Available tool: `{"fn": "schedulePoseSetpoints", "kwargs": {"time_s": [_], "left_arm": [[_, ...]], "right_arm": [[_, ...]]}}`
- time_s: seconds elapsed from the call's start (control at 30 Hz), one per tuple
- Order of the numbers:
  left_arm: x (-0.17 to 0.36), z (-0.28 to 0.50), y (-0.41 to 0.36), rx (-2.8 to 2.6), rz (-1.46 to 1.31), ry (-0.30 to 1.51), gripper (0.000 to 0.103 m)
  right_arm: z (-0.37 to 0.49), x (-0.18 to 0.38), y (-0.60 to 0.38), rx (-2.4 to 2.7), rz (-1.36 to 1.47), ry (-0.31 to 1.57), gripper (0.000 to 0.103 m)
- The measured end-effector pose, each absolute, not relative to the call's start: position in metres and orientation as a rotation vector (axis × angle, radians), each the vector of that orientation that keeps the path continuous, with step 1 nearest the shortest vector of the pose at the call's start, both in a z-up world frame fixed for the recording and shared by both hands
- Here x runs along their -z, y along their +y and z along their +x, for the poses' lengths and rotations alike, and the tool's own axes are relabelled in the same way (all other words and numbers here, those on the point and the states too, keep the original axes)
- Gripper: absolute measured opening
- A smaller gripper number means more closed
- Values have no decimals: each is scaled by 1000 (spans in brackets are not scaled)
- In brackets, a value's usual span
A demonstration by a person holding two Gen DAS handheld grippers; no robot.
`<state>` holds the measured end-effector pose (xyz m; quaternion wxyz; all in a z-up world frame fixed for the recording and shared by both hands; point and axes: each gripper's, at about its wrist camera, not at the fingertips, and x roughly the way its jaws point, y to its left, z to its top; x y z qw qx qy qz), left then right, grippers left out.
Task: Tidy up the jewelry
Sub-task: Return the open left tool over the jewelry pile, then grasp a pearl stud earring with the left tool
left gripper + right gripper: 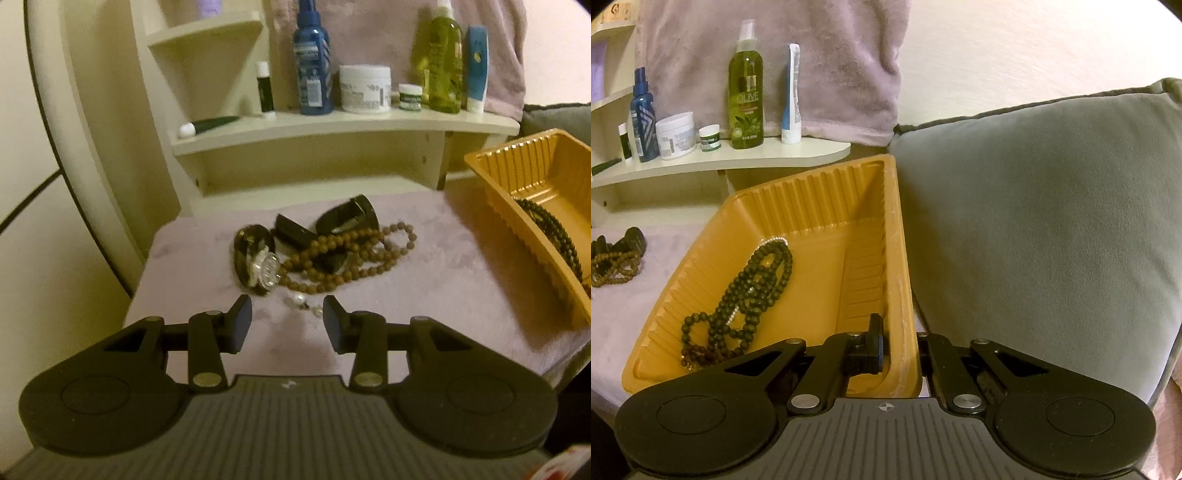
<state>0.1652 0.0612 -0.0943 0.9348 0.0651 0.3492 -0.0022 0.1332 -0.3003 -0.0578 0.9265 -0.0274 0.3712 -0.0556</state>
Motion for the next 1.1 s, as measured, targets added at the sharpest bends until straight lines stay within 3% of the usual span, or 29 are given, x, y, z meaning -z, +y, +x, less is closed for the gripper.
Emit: {"fn": "schedulePoseSetpoints", "kwargs": {"time_s": [0.17,0.23,0.5,1.1], "left_arm": [[106,170,50,35,107,727,37],[111,174,48,37,97,733,30],[121,186,47,29,69,757,18],[114,186,37,49,87,743,14]], "right_arm": [[135,59,-300,116,-62,765,5],[135,59,-300,116,-64,767,5],[136,59,-301,115,-66,768,5],[137,62,-303,114,-65,768,6]]}}
